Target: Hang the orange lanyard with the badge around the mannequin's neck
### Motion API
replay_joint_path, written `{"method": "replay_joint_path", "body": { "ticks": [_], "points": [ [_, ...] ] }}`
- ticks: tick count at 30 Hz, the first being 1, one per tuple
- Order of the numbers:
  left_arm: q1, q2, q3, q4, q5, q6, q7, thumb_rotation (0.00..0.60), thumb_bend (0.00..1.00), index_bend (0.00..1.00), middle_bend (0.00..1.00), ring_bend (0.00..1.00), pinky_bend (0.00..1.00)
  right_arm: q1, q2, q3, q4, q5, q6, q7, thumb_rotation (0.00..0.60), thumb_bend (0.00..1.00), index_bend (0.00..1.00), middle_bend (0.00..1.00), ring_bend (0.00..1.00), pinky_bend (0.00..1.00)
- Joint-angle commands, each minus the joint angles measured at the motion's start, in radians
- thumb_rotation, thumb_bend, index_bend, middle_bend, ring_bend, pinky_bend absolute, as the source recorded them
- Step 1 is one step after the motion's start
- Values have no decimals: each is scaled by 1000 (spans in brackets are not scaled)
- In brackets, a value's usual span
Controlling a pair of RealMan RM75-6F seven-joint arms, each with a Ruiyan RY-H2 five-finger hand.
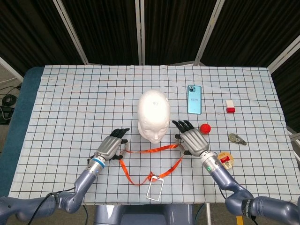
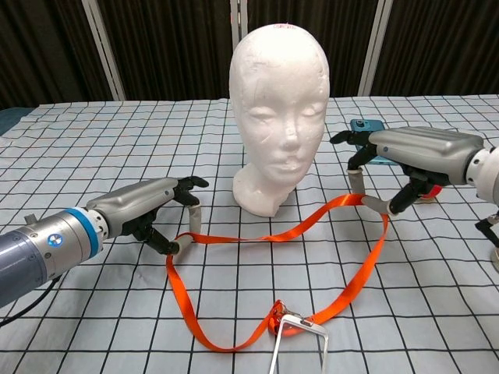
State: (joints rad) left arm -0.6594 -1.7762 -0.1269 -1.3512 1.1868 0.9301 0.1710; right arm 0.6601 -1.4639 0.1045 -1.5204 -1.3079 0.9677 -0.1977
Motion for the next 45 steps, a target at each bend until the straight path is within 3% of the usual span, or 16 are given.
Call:
{"method": "replay_joint_path", "body": {
  "ticks": [1,7,10,16,25,35,45],
  "points": [
    [23,28,25,-22,77,59,-38,600,504,667,0,0,0,-10,28,-31,-3,-97,44,33,600,459,746,18,0,0],
    [72,82,74,-38,275,221,-198,600,518,673,0,0,0,-28,71,-82,26,-317,184,75,600,460,752,37,0,0],
    [83,116,88,-46,347,280,-249,600,518,673,0,0,0,-39,90,-94,13,-373,237,88,600,460,753,39,0,0],
    [80,145,76,-86,390,320,-261,600,518,679,0,0,0,-44,111,-77,-24,-406,287,104,600,460,753,43,0,0],
    [62,144,-3,-160,395,374,-253,600,518,703,0,0,0,-41,149,-5,-112,-389,335,101,600,460,754,45,0,0],
    [11,216,-145,-312,207,272,-128,600,519,699,0,0,0,-12,182,116,-201,-226,288,84,600,460,754,40,0,0],
    [-97,305,-317,-433,-221,131,98,600,520,708,0,0,0,30,199,235,-254,-2,215,83,600,460,755,46,0,0]
  ]
}}
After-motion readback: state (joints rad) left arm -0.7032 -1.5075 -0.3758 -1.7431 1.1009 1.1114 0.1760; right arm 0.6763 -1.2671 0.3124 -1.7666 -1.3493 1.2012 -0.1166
